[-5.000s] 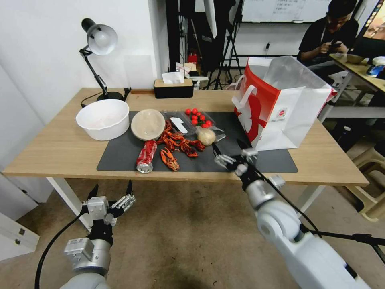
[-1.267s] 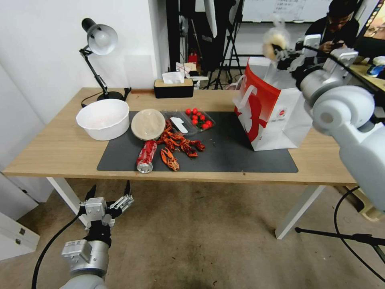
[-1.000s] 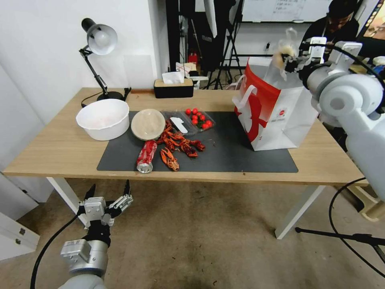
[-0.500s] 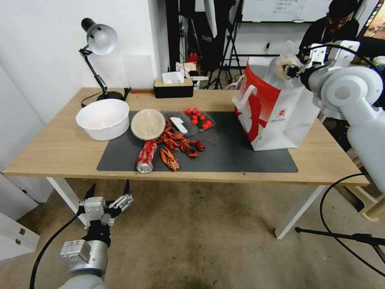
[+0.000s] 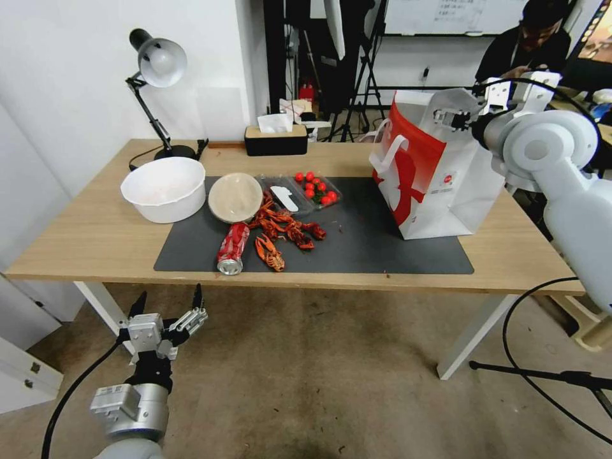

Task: Pick up the trash from the table and place it into the takeout bag.

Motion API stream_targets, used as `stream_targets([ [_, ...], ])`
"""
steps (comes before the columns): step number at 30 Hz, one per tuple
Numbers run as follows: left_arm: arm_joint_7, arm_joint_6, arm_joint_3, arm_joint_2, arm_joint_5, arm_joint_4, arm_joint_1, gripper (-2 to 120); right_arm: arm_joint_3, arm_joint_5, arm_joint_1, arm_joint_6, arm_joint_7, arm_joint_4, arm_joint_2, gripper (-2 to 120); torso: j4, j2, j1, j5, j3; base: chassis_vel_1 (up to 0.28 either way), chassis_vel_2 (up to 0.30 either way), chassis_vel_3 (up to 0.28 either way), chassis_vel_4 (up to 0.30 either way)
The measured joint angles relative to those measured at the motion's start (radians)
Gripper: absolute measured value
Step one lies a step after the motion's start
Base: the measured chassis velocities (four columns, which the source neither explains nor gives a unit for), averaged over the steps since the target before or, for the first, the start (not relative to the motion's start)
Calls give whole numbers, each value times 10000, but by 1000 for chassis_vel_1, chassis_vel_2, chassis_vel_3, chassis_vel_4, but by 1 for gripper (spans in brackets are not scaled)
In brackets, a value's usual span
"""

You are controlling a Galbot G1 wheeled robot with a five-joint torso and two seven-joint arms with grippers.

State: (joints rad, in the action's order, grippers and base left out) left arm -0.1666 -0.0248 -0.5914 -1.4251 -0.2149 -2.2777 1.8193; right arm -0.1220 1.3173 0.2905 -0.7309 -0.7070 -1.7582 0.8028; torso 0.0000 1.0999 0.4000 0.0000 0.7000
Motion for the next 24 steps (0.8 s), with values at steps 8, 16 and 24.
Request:
stream_targets([
  [8,92,-11,35,-46,-2,-3,-24,100,-65,-880,517,1067,1002,-610,-187,100,0,1,-1,-1,0,0,0,0,0],
  [16,114,-29,30,-38,-6,-48,-41,100,-68,-1522,1123,2348,1674,-1142,-258,100,1,1,0,0,0,0,0,0,0],
  [24,125,-88,33,-19,-5,-49,-38,100,-220,-2565,2389,3912,2663,-1958,-438,100,0,1,-1,1,0,0,0,0,0],
])
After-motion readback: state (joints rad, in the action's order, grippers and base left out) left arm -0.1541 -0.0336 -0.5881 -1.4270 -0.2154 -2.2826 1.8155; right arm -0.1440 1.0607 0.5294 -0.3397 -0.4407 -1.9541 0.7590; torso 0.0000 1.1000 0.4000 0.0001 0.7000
